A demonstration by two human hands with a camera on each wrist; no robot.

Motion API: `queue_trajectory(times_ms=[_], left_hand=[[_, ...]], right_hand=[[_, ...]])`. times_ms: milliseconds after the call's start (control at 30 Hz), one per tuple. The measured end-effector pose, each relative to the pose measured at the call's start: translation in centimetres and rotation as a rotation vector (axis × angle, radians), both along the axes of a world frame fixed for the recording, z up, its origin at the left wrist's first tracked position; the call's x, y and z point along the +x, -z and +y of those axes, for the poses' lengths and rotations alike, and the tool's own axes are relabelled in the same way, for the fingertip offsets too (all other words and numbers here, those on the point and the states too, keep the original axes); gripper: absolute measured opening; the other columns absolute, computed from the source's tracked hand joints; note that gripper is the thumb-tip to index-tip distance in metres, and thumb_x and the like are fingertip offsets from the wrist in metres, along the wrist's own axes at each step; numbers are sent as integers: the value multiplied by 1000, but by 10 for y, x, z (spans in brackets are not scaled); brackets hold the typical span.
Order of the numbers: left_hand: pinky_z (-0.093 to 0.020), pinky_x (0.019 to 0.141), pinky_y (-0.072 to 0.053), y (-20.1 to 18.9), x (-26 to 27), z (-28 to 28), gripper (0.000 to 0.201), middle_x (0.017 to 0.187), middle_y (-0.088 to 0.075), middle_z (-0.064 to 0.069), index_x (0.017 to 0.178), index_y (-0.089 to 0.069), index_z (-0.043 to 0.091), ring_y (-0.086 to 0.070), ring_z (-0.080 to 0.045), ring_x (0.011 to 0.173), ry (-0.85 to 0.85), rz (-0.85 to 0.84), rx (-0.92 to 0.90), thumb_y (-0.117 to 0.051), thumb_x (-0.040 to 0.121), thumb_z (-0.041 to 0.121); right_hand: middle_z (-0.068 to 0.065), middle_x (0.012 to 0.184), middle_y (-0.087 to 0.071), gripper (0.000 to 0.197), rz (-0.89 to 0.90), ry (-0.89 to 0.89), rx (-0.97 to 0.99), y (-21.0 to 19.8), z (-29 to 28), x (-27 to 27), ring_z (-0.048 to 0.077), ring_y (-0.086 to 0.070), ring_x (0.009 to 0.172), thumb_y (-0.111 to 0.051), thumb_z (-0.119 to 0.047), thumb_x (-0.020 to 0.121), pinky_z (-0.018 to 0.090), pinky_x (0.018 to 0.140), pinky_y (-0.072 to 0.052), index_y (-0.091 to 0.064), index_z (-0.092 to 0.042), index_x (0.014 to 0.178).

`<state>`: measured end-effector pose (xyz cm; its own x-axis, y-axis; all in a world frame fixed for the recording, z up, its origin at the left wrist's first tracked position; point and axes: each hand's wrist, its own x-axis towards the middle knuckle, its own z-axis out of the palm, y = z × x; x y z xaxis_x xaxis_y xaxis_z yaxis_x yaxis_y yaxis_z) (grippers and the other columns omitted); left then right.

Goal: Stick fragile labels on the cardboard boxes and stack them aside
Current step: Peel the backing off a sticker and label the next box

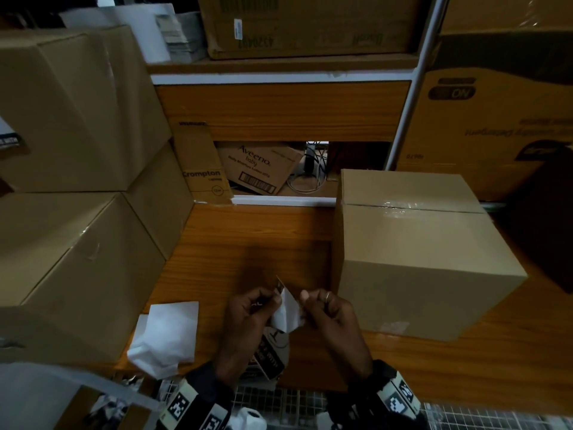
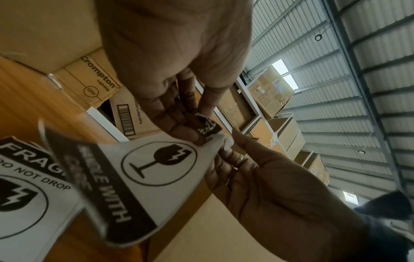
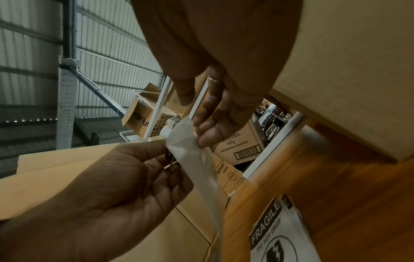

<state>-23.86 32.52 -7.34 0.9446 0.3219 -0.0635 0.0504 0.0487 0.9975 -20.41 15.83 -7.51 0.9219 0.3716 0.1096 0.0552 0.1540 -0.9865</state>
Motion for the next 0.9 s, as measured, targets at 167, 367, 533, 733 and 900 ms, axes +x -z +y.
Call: queue_trajectory(times_ms=[167,367,533,733,900], left_hand=[[-42,75,-61,2,1,3,15,92,-76,-10,91,-74,9,-72,-32,91,-2,-23,36,-65,92,22],[-34,68,-60,-5,-1,0,22,101,-78,-11,107,-71,6,-74,-28,89,103,40,-113,-50,103,11],[-51,81,-59,-4,-5,0,38,105,-74,-27,111,-67,-7,-71,-47,92,123,42,-210,-55,97,26],[-45,81,-56,-11,-11,4,51,105,-75,-25,114,-69,0,-72,-41,95,169,52,-229,-45,91,39],[-43,81,-61,-9,-7,2,18,99,-78,-12,104,-76,13,-74,-34,94,236,40,21,-75,89,23]], right_hand=[[11,82,-75,14,-10,-82,-122,-2,-3,-2,30,-72,78,-79,-17,88,33,72,-57,-71,-6,86],[23,67,-61,40,44,16,-49,11,-4,4,32,-62,67,-75,-5,90,36,80,-55,-50,14,66],[38,74,-57,41,105,6,-28,9,-8,9,32,-61,71,-78,-11,89,40,73,-52,-51,13,69],[34,74,-63,34,121,39,30,4,-13,6,25,-65,68,-73,-7,92,27,73,-54,-57,19,76],[41,77,-59,49,144,24,46,3,-12,2,34,-64,72,-78,-23,83,37,74,-56,-55,20,76]])
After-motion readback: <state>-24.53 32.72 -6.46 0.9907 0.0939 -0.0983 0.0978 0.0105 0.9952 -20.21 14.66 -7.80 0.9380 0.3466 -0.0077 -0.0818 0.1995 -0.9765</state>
